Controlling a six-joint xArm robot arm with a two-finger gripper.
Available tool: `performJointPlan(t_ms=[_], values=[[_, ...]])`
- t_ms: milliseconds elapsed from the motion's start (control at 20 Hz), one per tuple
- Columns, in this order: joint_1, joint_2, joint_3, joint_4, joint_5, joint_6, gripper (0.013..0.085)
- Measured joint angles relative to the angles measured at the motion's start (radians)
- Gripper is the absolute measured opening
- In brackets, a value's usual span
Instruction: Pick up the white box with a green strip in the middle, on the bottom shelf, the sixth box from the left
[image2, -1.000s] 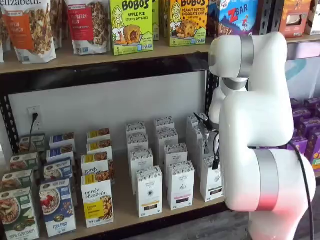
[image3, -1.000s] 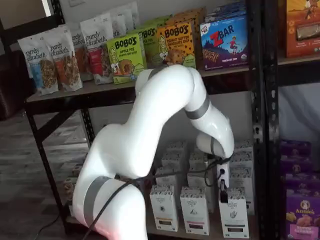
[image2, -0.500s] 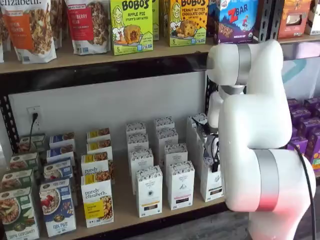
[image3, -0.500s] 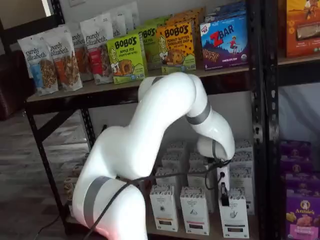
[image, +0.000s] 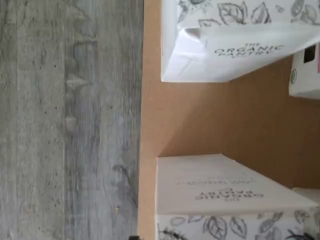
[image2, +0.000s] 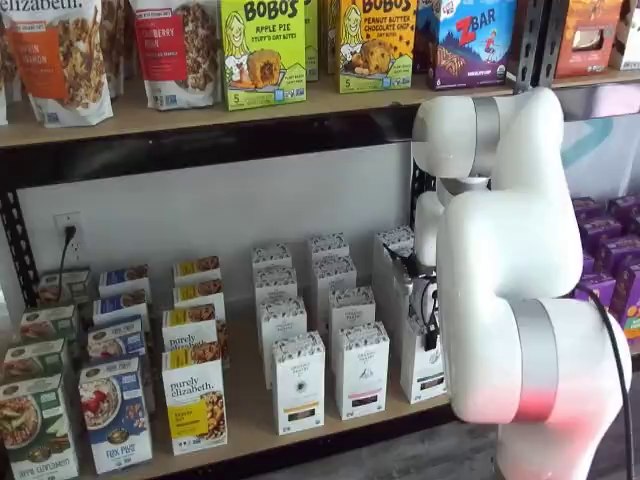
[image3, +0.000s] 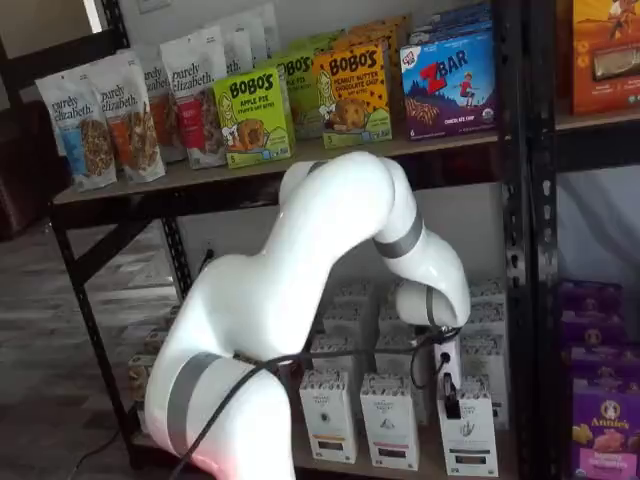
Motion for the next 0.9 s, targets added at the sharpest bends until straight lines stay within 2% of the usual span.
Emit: performJointPlan(t_ms=[150, 200, 350, 450, 850, 900], values=[[0.0, 0.004, 0.001, -0.01, -0.011, 0.009, 0.085], [0.0, 0.006, 0.0, -0.016, -0.011, 0.014, 0.081], [0.001, 0.008, -0.004, -0.012, -0.006, 0.011, 0.077], [0.001, 0.009, -0.006, -0.01, -0.002, 0.01, 0.069], [0.005, 0.006, -0.015, -0.021, 0.017, 0.023, 0.069], [0.005, 0.006, -0.016, -0.023, 0.021, 0.025, 0.065]])
